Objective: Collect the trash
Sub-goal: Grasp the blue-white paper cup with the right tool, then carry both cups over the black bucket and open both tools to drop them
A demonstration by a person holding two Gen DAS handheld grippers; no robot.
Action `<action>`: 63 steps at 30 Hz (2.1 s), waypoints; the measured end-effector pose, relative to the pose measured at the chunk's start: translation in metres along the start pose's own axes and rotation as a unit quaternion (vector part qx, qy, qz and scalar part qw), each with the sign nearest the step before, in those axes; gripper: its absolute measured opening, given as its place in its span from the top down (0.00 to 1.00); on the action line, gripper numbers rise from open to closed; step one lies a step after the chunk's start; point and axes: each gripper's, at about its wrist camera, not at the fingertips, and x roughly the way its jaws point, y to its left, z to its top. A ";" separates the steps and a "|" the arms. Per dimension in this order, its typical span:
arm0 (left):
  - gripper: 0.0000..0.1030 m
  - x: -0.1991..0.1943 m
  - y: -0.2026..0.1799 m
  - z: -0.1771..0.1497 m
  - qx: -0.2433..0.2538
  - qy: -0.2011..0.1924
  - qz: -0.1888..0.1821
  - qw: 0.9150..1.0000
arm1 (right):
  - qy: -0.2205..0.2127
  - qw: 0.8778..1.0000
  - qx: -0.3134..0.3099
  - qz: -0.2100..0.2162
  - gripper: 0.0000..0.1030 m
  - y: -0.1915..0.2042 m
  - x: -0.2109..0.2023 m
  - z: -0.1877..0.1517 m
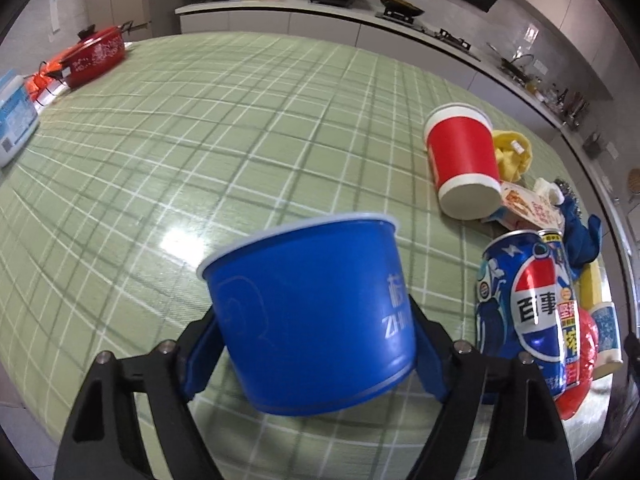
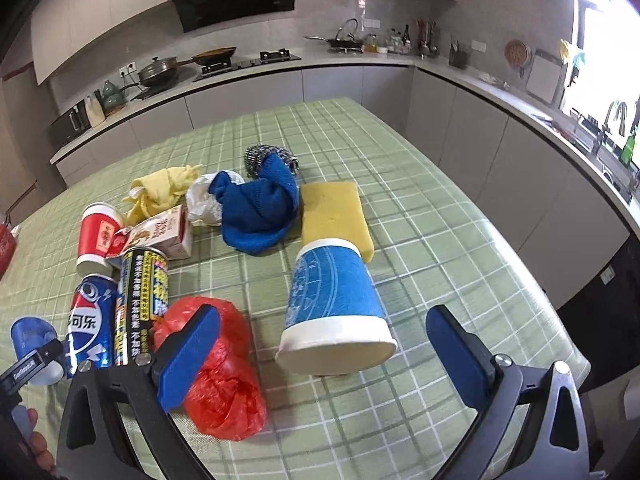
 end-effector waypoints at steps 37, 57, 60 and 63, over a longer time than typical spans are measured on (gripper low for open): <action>0.22 -0.082 -0.093 -0.037 0.053 -0.081 -0.028 0.995 | 0.029 0.992 0.017 0.118 0.37 -0.070 0.016 -0.003; 0.22 -0.059 -0.296 -0.097 0.182 -0.020 -0.178 0.967 | 0.000 0.989 0.146 -0.011 0.37 -0.299 -0.023 -0.020; 0.22 -0.061 -0.339 -0.114 0.201 -0.019 -0.188 0.961 | 0.007 0.987 0.161 -0.013 0.37 -0.345 -0.010 -0.023; 0.22 -0.059 -0.382 -0.129 0.204 -0.020 -0.190 0.960 | 0.028 0.988 0.152 -0.003 0.37 -0.386 0.017 -0.022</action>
